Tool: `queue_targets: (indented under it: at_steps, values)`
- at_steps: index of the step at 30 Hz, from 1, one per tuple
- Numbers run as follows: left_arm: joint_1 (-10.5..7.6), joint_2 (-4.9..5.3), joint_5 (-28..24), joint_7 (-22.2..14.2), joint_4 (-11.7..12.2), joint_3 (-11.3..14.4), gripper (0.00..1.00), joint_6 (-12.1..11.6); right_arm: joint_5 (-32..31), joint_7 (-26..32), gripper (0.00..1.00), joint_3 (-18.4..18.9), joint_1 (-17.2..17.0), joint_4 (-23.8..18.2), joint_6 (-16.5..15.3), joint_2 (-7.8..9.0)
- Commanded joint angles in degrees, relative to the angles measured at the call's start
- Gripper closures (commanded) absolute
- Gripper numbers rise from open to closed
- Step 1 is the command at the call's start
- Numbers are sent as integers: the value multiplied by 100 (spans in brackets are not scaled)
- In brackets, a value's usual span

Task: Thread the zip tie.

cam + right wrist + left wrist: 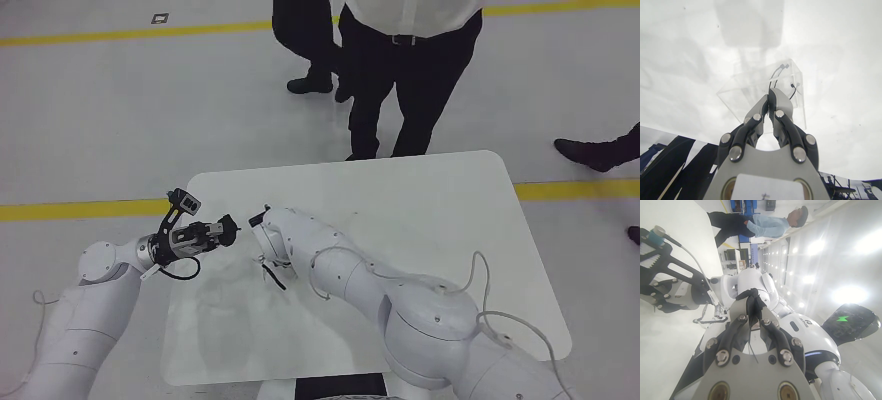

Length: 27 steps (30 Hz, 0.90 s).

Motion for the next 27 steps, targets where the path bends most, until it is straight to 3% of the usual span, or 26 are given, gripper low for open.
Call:
queue_targets:
  at_steps: [1,27]
  values:
    - [0,0,0,0,0,0,100,0,28,-2,100,0,22,-11,0,0]
    - [0,0,0,0,0,0,100,0,461,158,100,6,309,-99,0,-18]
